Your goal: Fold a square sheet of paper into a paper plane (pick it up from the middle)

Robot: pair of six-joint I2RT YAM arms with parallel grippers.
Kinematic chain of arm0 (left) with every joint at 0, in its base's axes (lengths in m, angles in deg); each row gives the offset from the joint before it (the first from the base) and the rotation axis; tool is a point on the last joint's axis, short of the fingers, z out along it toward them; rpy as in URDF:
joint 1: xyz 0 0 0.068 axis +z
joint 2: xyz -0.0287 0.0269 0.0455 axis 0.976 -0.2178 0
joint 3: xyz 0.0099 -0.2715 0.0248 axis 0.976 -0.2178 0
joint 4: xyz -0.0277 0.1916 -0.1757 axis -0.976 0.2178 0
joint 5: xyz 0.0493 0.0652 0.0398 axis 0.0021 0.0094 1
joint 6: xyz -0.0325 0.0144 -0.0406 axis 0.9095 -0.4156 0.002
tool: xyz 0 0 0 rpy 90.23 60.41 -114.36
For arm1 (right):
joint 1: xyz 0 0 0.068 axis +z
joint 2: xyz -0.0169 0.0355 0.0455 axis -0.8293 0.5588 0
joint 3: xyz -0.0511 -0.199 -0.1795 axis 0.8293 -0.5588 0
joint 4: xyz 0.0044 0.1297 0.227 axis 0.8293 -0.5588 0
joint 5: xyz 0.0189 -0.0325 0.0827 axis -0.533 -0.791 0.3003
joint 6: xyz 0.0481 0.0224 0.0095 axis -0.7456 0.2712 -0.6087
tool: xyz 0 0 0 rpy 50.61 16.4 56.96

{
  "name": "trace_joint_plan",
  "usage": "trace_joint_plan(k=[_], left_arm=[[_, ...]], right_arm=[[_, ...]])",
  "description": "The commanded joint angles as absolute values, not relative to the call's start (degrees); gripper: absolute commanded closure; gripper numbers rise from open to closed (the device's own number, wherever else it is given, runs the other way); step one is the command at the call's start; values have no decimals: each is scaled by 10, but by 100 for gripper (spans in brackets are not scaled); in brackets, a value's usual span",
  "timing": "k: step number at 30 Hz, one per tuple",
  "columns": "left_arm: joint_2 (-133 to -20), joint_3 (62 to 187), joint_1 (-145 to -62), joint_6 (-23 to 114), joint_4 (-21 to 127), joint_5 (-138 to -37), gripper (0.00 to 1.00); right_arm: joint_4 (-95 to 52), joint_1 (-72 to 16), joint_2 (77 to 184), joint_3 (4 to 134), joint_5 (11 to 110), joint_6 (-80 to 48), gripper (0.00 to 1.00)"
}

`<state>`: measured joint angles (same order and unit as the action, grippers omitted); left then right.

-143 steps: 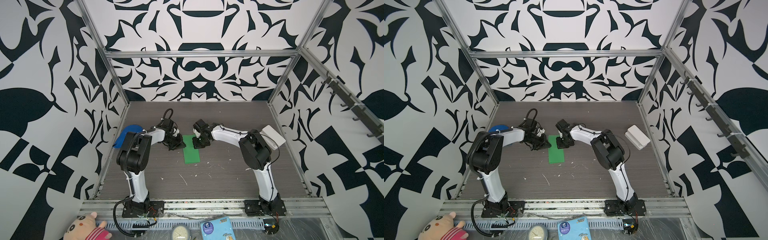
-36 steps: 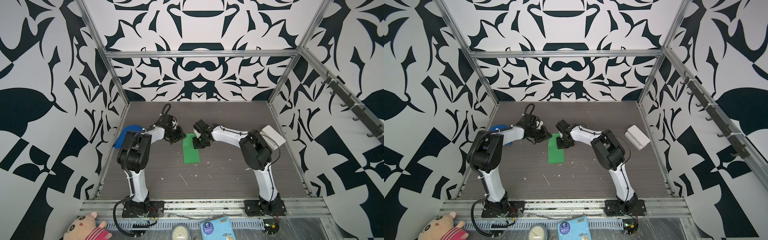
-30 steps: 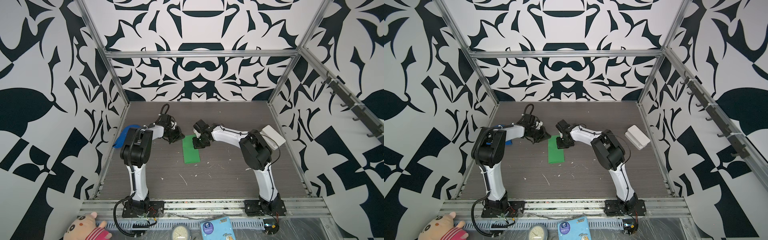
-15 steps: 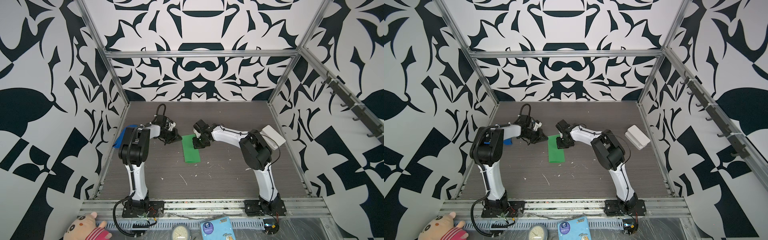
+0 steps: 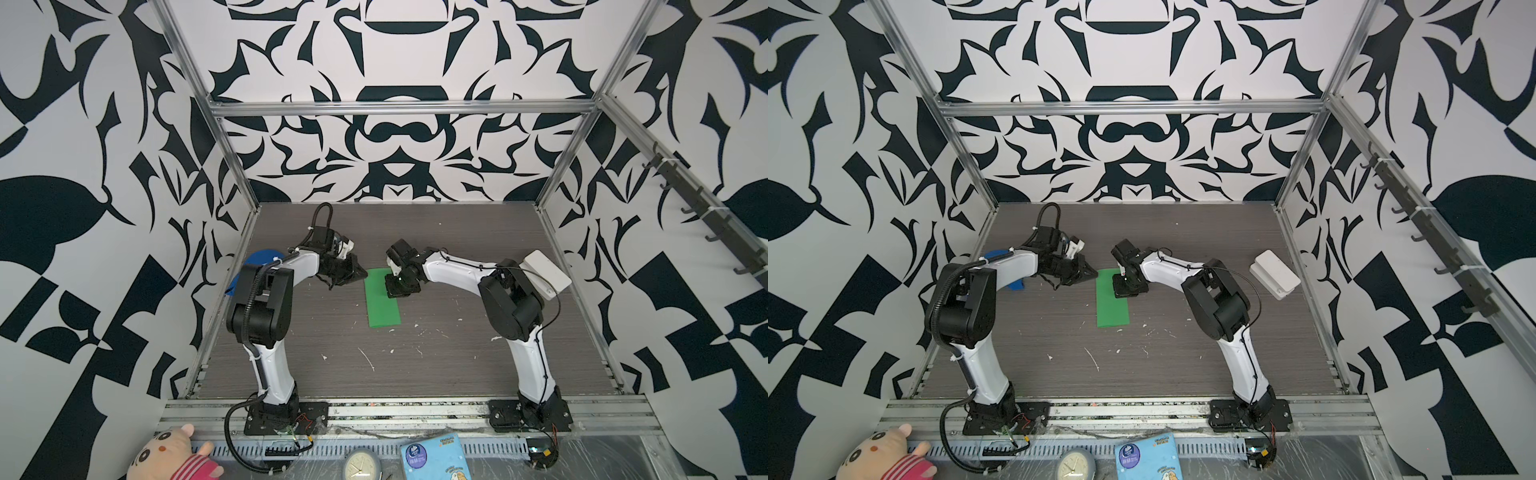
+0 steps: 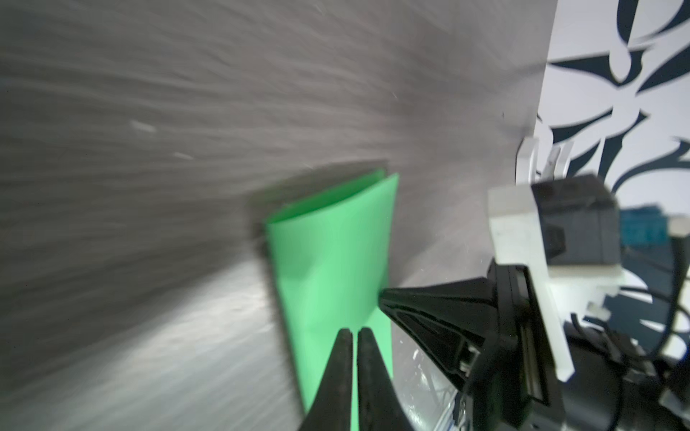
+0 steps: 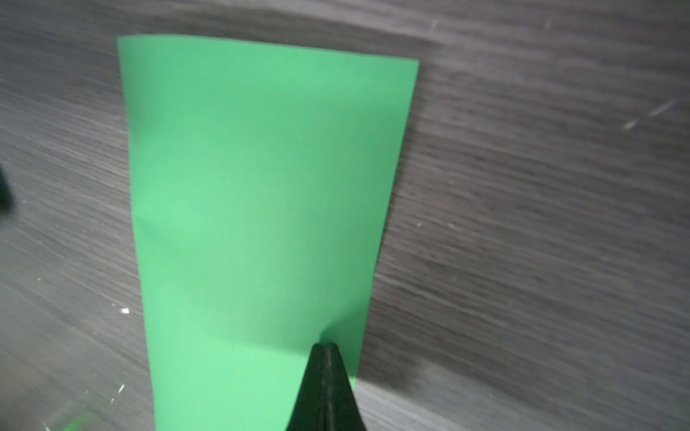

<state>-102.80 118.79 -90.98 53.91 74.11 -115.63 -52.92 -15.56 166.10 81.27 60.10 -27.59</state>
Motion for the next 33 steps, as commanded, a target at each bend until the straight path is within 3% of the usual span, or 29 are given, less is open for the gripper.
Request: trace_joint_plan(k=[1, 21, 28, 33], left_arm=[[-1053, 1186, -923, 547, 759, -1159, 92], [-1124, 1255, -837, 457, 879, -1127, 93], [-1025, 1203, -856, 512, 810, -1169, 92], [-1028, 1178, -910, 548, 779, -1183, 92]], right_arm=[[-602, -164, 1734, 766, 513, -278, 100], [-611, -163, 1732, 763, 503, -281, 100], [-612, -164, 1729, 776, 504, -278, 100], [-613, -164, 1732, 780, 504, -275, 100]])
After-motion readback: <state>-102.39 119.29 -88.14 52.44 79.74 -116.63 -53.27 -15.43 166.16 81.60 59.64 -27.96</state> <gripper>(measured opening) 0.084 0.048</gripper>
